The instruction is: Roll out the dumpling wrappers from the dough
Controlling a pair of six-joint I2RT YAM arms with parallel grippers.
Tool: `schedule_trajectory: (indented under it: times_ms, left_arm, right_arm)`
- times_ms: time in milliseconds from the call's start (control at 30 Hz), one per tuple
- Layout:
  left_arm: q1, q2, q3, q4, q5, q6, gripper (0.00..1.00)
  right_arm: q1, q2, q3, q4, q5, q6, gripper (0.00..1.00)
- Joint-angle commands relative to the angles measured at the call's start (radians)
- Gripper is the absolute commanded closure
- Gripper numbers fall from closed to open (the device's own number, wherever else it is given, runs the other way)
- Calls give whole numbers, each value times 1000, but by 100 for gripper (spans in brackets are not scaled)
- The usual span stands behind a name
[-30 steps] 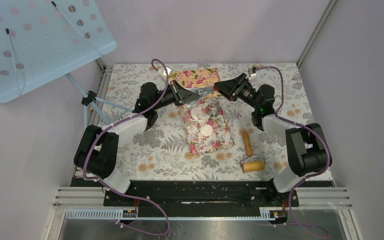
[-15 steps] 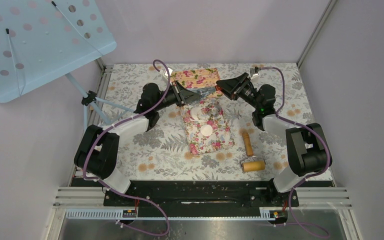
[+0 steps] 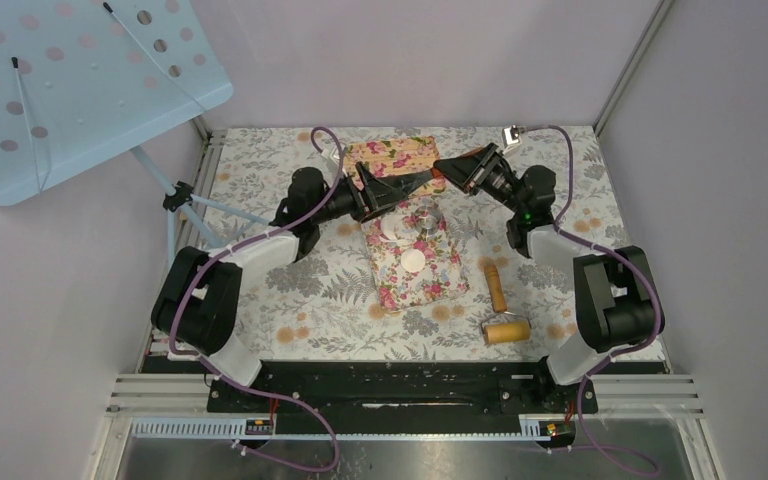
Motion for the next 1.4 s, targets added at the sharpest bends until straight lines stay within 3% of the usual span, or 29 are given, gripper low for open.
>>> schedule_trajectory:
  times_ms: [0, 233, 433, 667, 900, 1200, 1367]
  left_arm:
    - [31, -1, 16, -105, -32, 68, 3]
    - [159, -42, 64, -122, 6, 77, 1]
    - [207, -8, 165, -377, -34, 323, 1]
    - [207, 70, 115, -404, -75, 429, 7]
    - [201, 166, 109, -381, -55, 449, 29]
    - [160, 272, 99, -345, -68, 435, 35]
    - [144, 345, 116, -324, -58, 394, 38]
  right_arm:
    - [-13, -70, 93, -28, -112, -117, 100]
    - [-61, -128, 79, -324, -226, -329, 100]
    - [-147, -191, 2, -501, -263, -486, 100]
    - [-238, -160, -44, -679, -253, -740, 100]
    - [-261, -60, -40, -681, -203, -858, 100]
    - [-266, 27, 15, -717, -94, -804, 100]
    - [-264, 46, -81, -510, -21, -703, 100]
